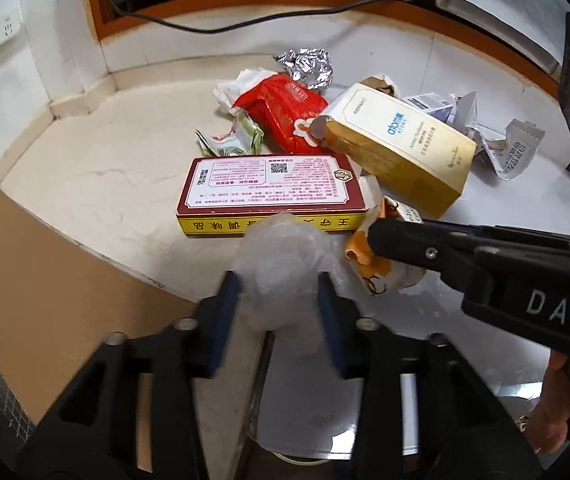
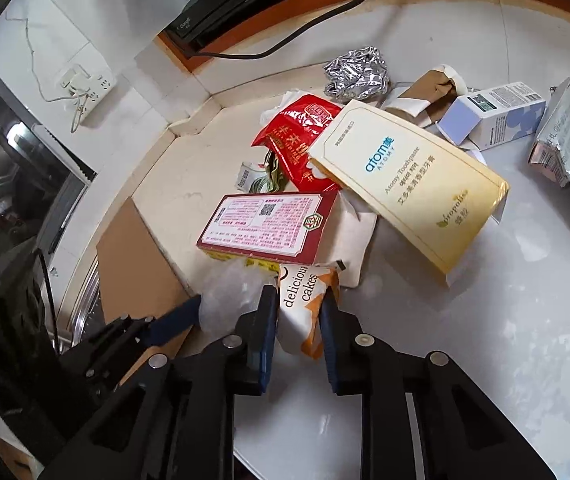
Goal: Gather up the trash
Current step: 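Grasp the clear plastic bag with the left tool while the right tool grasps the cake wrapper, then lower both held items into the floor bin and open both tools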
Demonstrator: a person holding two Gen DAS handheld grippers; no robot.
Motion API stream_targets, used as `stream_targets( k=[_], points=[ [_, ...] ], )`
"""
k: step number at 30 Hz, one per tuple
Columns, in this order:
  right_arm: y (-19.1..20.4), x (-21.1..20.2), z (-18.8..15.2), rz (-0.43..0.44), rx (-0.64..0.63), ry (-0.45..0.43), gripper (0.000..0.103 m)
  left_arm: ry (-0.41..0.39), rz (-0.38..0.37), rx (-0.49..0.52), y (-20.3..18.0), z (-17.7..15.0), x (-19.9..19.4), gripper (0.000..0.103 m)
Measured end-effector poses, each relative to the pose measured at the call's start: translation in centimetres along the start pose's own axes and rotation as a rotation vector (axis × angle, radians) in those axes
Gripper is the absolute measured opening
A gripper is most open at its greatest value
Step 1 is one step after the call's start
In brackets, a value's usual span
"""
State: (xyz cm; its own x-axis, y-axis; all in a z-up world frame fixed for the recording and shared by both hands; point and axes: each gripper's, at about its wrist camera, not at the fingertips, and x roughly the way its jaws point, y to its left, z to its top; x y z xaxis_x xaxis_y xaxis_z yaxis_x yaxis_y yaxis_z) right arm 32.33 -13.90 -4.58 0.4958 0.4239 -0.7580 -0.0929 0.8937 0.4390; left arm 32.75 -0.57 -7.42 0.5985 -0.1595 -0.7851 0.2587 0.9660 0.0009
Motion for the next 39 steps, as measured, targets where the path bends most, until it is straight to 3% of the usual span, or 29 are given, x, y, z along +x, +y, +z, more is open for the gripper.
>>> stream_targets(
  k=[3,14,22,26,34,39],
  points=[
    [-0.1,-1.3,-0.9,-0.002,-0.010,-0.032,0.019,-0.024,0.011,0.001,-0.3,-0.7,-1.0,0.020],
    [0.9,-9.1,-5.3,0.062,-0.054,-0.188,0.019,-0.146,0.025,-0.058,-1.7,-5.6,-9.0,0.020],
    [3.4,-15.2,-10.7,0.113,-0.127,-0.260,0.019,-0.252,0.010,-0.100,-3.3,-10.8,-15.8,0.020],
    [4.9,-17.2,-13.8,0.124,-0.167,-0.279,0.019,-0.294,0.048,-0.105,-3.8,-14.0,-18.5,0.020],
    [6.5,-19.4,-19.6,0.136,-0.220,-0.293,0.019,-0.310,0.104,-0.105,-4.4,-19.8,-21.3,0.020],
    [7.5,-19.6,-23.6,0.130,-0.266,-0.265,0.019,-0.264,0.094,-0.120,-4.4,-22.6,-20.8,0.020]
  ],
)
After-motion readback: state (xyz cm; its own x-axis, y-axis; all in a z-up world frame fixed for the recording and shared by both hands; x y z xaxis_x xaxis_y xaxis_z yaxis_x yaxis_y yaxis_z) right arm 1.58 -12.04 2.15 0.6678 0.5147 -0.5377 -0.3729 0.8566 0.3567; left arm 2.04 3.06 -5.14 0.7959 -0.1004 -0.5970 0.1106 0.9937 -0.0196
